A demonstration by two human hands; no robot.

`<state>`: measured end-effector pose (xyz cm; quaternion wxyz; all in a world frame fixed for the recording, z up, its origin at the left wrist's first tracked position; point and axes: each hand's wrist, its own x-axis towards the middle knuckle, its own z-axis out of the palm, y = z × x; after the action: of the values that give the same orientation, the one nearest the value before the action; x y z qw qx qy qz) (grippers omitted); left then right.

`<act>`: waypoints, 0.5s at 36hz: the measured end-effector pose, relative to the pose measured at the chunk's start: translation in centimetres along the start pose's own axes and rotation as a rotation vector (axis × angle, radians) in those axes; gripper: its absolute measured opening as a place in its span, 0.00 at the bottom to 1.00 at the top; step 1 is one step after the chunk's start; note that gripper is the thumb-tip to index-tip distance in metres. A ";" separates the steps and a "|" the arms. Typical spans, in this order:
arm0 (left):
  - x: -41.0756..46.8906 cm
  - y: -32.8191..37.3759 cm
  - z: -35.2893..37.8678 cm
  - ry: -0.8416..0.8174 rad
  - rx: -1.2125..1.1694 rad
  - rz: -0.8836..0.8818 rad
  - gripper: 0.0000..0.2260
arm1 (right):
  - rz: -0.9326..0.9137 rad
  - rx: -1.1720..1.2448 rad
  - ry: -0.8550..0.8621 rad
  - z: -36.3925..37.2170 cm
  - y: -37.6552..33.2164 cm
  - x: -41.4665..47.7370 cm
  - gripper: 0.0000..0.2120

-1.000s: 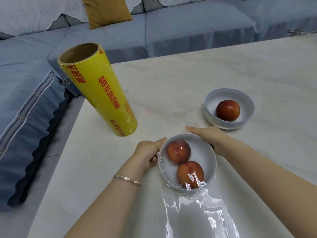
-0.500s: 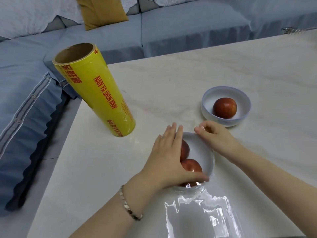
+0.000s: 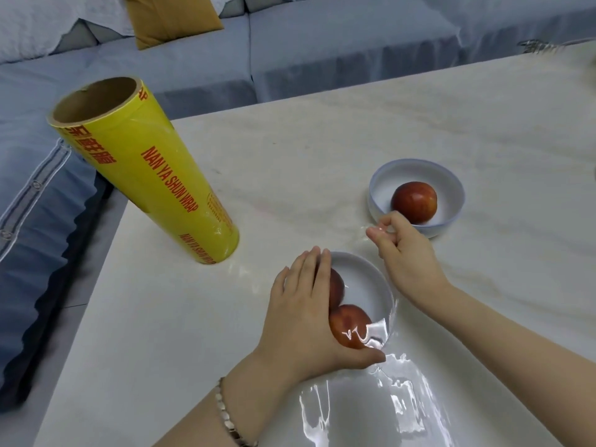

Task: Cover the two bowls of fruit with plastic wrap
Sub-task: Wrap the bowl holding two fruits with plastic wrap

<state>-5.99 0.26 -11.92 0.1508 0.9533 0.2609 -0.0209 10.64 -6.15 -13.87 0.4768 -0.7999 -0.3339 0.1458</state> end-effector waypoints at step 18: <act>-0.2 1.3 0.3 0.080 -0.086 -0.252 0.59 | 0.542 0.337 -0.318 -1.8 0.9 -1.9 0.23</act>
<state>-5.45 -1.03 -11.85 0.1771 0.9058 0.3848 0.0096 10.62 -8.94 -13.88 0.4881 -0.7370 -0.1508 0.4426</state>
